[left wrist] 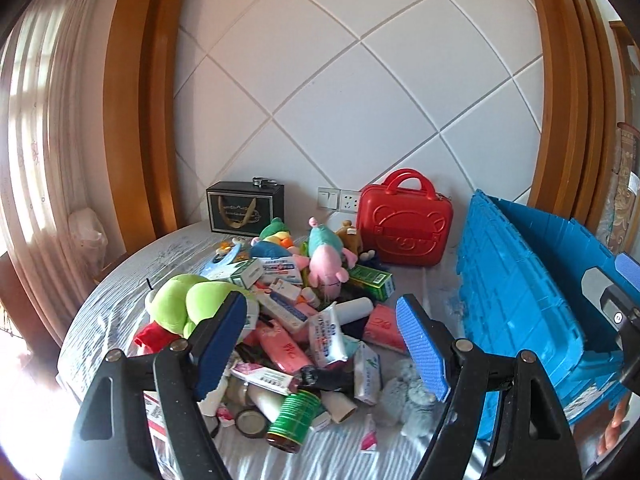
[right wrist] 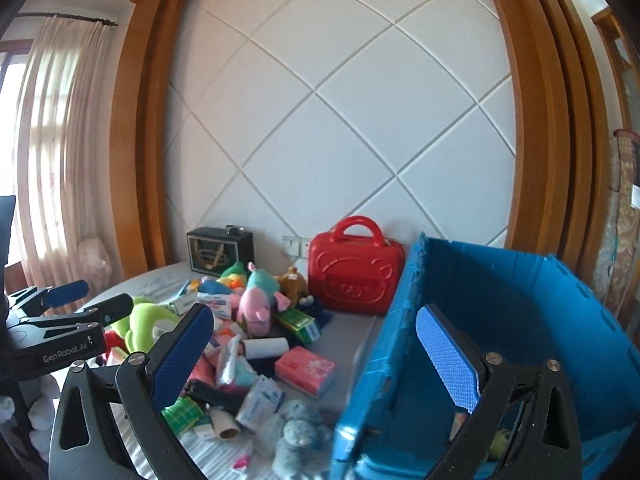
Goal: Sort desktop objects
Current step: 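Withdraw both tools from the crate back toward the heap, then grasp the large green plush toy with both tools from either side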
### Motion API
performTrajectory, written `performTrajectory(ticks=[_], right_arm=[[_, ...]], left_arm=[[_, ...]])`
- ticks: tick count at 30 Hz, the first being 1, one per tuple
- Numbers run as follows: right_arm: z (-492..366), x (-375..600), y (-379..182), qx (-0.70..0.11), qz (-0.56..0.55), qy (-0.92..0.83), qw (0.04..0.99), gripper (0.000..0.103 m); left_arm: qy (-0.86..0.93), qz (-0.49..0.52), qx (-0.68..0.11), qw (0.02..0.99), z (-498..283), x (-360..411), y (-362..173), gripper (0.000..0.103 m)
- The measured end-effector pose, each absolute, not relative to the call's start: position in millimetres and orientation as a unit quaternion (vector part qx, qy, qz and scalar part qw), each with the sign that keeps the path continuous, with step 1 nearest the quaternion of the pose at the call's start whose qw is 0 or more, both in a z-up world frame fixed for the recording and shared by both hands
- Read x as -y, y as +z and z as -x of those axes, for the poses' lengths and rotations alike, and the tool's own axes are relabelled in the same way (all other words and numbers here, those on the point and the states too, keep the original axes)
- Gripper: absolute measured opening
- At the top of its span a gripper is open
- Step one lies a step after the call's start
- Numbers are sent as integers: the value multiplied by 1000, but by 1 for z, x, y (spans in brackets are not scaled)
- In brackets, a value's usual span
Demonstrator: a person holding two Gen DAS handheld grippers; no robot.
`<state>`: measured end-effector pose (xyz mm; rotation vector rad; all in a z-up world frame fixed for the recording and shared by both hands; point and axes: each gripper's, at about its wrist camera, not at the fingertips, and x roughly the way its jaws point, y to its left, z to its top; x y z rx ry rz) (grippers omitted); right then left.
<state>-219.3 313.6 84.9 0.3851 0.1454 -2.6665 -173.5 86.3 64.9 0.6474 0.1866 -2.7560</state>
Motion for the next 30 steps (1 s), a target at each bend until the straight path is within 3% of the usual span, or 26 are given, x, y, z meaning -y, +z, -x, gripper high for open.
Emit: performTrajectory(ticks=[15,23,30], right_arm=[[229,-188,32,-106,-219,-938,246,103],[273,-150,-13,-85,-266,-912,302,103],[287,-102,-30,-96,-295,-891,332,103]], left_arm=[[-919,-307,-126,214,163,50,1,77],[-881,-342,-121,303,158,107,-27,77],[-877,-353,-114,306,164,150,-40,77]])
